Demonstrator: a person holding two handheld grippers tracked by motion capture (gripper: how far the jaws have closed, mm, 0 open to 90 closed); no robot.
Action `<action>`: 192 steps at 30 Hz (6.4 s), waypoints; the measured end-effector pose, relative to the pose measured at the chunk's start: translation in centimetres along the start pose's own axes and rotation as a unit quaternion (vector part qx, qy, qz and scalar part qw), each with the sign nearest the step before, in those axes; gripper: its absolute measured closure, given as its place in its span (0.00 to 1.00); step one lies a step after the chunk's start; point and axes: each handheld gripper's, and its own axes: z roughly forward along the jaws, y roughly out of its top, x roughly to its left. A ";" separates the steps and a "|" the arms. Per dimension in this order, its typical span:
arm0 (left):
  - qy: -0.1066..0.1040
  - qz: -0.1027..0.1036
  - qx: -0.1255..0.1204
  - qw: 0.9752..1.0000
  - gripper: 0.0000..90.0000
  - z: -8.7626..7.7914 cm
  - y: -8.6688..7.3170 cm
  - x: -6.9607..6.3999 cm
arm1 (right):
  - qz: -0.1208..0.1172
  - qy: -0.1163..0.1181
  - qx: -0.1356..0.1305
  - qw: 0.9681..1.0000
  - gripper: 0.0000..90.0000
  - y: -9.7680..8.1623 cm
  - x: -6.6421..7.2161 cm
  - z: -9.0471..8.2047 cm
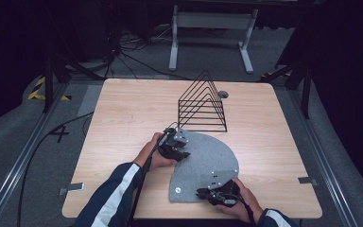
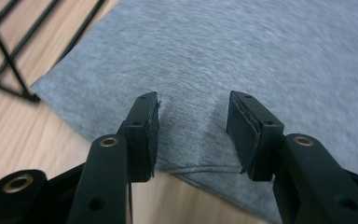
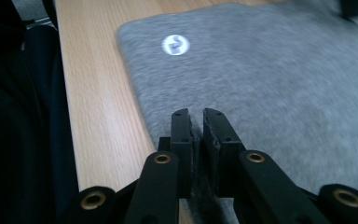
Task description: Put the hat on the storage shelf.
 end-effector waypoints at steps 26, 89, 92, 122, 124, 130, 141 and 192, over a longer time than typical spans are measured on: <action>-0.050 0.011 -0.011 0.999 0.64 -2.6 -3.4 -8.8 | 0.096 -0.160 0.027 0.982 0.92 -2.5 -7.6 -3.9; 0.007 -0.084 -0.028 0.996 0.96 -3.0 -2.5 0.3 | 0.135 -0.143 -0.003 0.980 0.94 0.1 -12.4 -2.8; 0.018 -0.075 -0.033 0.996 0.96 -3.3 -2.2 -0.1 | 0.124 -0.144 -0.009 0.982 0.95 0.2 -12.2 -3.2; 0.064 0.011 -0.102 0.993 0.96 -10.4 4.9 -1.9 | 0.076 -0.185 -0.082 0.976 0.95 4.0 -10.6 -11.5; 0.066 0.010 -0.107 0.992 0.96 -10.8 5.3 -1.9 | 0.072 -0.190 -0.086 0.975 0.95 4.3 -10.6 -12.0; 0.070 0.018 -0.121 0.990 0.96 -12.1 6.4 -1.8 | 0.068 -0.203 -0.102 0.971 0.95 5.4 -10.5 -13.7; 0.078 0.024 -0.154 0.985 0.97 -14.9 8.8 -1.6 | 0.045 -0.227 -0.124 0.965 0.95 7.9 -10.2 -17.0; 0.172 -0.052 -0.208 0.961 0.97 -18.6 16.8 9.7 | 0.026 -0.300 -0.157 0.941 0.95 20.8 -19.9 -20.6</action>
